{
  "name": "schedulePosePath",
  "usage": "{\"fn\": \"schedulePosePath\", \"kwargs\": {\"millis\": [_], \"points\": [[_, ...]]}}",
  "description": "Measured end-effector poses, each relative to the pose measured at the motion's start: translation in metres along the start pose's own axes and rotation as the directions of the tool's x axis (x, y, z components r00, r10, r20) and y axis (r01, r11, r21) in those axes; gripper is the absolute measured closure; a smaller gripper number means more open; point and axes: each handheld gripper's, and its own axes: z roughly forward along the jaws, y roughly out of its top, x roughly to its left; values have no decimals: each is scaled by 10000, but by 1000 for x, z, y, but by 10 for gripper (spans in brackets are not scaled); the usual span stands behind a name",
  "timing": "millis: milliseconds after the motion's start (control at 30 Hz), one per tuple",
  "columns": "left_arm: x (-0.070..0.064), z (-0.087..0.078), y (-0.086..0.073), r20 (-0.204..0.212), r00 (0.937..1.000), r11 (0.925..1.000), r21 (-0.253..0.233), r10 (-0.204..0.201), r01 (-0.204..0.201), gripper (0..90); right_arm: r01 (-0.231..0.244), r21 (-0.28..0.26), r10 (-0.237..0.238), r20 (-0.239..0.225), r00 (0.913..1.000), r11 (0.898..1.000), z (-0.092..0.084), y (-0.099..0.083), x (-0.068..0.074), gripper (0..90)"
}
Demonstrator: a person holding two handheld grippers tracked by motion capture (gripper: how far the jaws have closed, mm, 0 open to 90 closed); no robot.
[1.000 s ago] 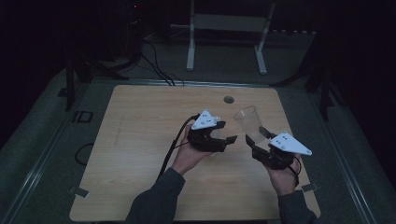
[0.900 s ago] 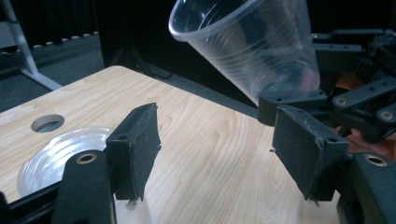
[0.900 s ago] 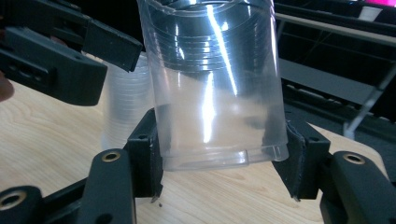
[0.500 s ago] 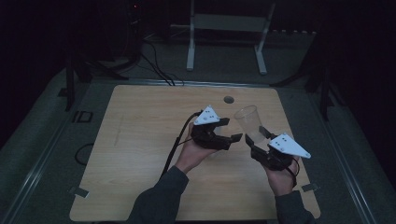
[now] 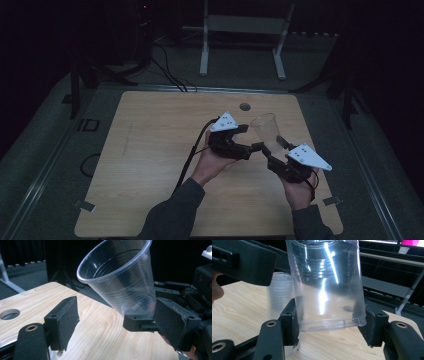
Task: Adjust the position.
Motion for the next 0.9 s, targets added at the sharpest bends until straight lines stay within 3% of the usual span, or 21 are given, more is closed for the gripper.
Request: {"fn": "schedulePosePath", "kwargs": {"millis": [500,900], "points": [[-2,5,2,123,9988,9967,-650,-471,478,195,50,-119,-51,-97,9999,9999,2,-1,3,416],[-2,11,2,294,9931,9865,-1156,-1134,1161,187,59,-125,-61,-158,9999,9999,3,-2,5,416]]}}
